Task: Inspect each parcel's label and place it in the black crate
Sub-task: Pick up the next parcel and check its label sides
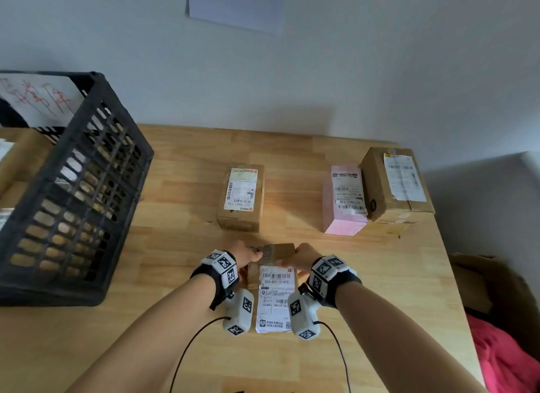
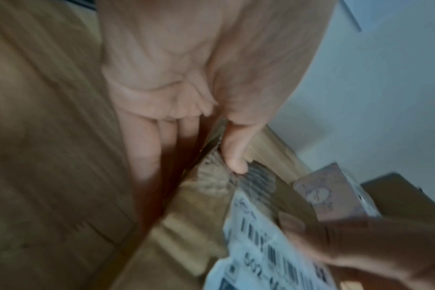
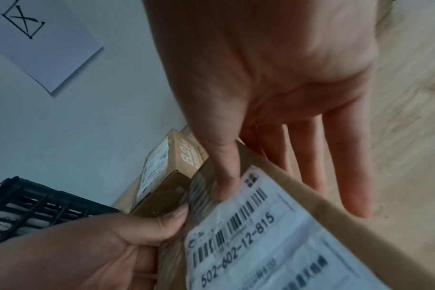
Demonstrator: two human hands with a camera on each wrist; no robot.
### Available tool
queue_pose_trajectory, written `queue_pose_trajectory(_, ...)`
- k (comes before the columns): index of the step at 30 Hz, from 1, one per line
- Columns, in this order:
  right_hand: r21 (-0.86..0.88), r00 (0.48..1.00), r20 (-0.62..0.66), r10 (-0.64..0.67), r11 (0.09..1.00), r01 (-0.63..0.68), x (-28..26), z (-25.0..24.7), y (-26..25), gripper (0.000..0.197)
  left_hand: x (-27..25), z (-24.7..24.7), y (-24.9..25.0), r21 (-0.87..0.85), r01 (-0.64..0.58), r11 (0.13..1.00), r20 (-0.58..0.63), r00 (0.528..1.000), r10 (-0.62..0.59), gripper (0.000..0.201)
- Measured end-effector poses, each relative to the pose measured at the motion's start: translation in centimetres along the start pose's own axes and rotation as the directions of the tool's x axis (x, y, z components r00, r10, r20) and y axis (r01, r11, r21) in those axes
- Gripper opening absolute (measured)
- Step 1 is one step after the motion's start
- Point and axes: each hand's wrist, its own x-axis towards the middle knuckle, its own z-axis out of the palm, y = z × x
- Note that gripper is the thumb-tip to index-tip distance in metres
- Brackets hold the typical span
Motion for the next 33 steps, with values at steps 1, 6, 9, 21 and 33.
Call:
queue_pose_trajectory(1,-0.034,1.0,0.005,0.016,0.999,-0.016,0.4,-0.1,-0.1,0.065,0.1,0.1,0.3,0.061,-0.011,0.998,-0.012,1.0,0.011,0.05)
queue_pose_trajectory(6,-0.192,0.996,-0.014,0.09,0.977,-0.091,0.9,-0.9,-1.5,0.053,0.7,0.1,1.3,0.262,0.058,0.963,0.012,0.998,-0.064,0.056)
queue_pose_trajectory(9,-0.232,0.996,-0.031,0.089,0.968,-0.094,1.4,-1.2,-1.7,0.054,1.2,0.1,1.5,0.298,0.062,0.953,0.0,0.998,-0.064,0.067)
queue_pose_trajectory(21,-0.118,0.997,-0.076,0.016,0.993,-0.025,0.1,0.1,-0.4,0.056,-1.0,-0.5,-1.2,0.07,-0.063,0.996,0.013,0.998,0.062,0.038)
queue_pose_trajectory(33,-0.102,0.975,-0.219,-0.029,0.995,0.007,-2.3,2.0,0.3,0.049,-6.4,-1.4,-2.1,0.534,-0.355,0.767,0.065,0.922,0.382,0.047)
